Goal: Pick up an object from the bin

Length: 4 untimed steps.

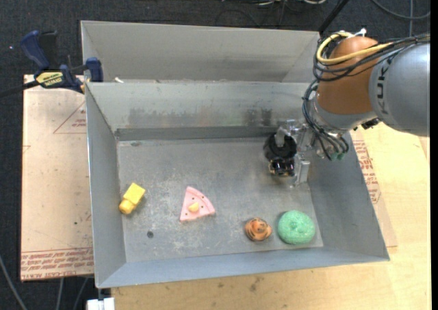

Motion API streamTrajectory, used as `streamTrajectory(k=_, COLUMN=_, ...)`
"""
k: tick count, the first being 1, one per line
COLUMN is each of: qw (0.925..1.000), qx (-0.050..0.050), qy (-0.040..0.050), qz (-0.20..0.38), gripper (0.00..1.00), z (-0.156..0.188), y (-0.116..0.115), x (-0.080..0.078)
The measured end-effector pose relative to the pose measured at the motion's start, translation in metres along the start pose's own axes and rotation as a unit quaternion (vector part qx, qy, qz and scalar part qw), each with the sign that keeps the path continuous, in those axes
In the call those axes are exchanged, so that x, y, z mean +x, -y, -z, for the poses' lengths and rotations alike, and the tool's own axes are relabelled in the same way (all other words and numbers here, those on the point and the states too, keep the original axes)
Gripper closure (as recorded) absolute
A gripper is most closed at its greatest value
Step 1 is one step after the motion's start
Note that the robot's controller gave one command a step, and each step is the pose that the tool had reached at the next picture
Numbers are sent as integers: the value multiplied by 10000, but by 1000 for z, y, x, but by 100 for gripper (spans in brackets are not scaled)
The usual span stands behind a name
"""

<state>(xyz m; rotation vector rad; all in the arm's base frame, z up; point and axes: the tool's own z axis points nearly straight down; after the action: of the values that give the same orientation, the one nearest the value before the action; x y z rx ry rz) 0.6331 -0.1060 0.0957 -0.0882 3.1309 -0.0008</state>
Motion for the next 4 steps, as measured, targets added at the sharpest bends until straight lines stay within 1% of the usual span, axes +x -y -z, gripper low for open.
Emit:
streamTrajectory(k=1, qw=9998, qx=1, qy=51, qz=190, gripper=100, z=-18, y=-9, x=12)
streamTrajectory(k=2, qw=9998, qx=1, qy=51, qz=192, gripper=100, z=-18, y=-9, x=12)
streamTrajectory(k=3, qw=9922, qx=-13, qy=-27, qz=1245, gripper=100, z=69, y=-49, x=26)
streamTrajectory(k=4, qw=9922, qx=-13, qy=-29, qz=1246, gripper=100, z=69, y=-49, x=26)
